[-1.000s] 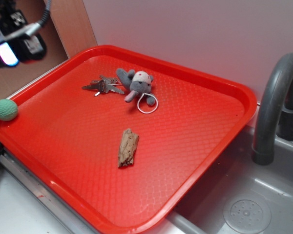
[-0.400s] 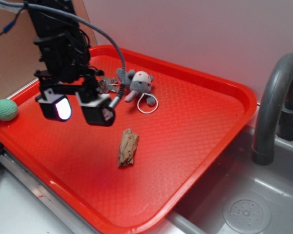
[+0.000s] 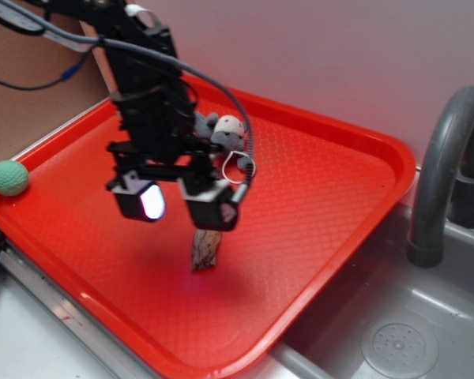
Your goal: Grab the wood chip.
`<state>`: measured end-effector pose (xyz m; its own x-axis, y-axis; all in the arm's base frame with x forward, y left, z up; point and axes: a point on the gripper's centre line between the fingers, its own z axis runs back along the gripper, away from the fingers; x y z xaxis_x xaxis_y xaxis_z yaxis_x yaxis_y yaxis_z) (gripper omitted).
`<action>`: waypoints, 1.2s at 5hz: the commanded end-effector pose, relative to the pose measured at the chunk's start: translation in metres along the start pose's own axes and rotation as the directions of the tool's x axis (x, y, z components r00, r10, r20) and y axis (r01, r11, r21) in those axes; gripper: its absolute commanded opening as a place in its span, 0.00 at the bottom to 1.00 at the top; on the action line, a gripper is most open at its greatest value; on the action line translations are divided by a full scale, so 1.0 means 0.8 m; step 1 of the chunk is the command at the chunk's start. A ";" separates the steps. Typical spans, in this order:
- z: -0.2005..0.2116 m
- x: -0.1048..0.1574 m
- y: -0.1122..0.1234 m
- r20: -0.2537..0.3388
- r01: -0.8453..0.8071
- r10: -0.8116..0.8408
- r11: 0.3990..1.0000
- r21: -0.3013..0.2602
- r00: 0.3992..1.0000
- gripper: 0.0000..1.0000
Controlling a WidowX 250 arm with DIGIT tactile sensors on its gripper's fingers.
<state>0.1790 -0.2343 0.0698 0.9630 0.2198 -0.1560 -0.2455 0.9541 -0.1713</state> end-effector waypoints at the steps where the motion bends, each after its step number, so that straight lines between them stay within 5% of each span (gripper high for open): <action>1: -0.021 0.013 -0.003 0.058 0.051 -0.054 0.998 0.046 0.997 1.00; 2: -0.045 0.016 0.009 0.031 0.054 -0.058 0.993 0.102 0.998 0.95; 3: -0.059 0.015 0.017 0.058 0.025 -0.042 0.963 0.267 0.997 0.00; 4: -0.071 0.011 0.021 0.031 0.077 -0.091 0.948 0.309 0.995 0.00; 5: -0.006 0.009 0.033 0.077 0.236 -0.275 0.915 0.329 0.958 0.00; 6: 0.062 0.010 0.063 0.120 0.240 -0.279 0.934 0.266 0.953 0.00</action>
<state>0.1750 -0.1760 0.1007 0.9991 -0.0413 -0.0134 0.0423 0.9952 0.0880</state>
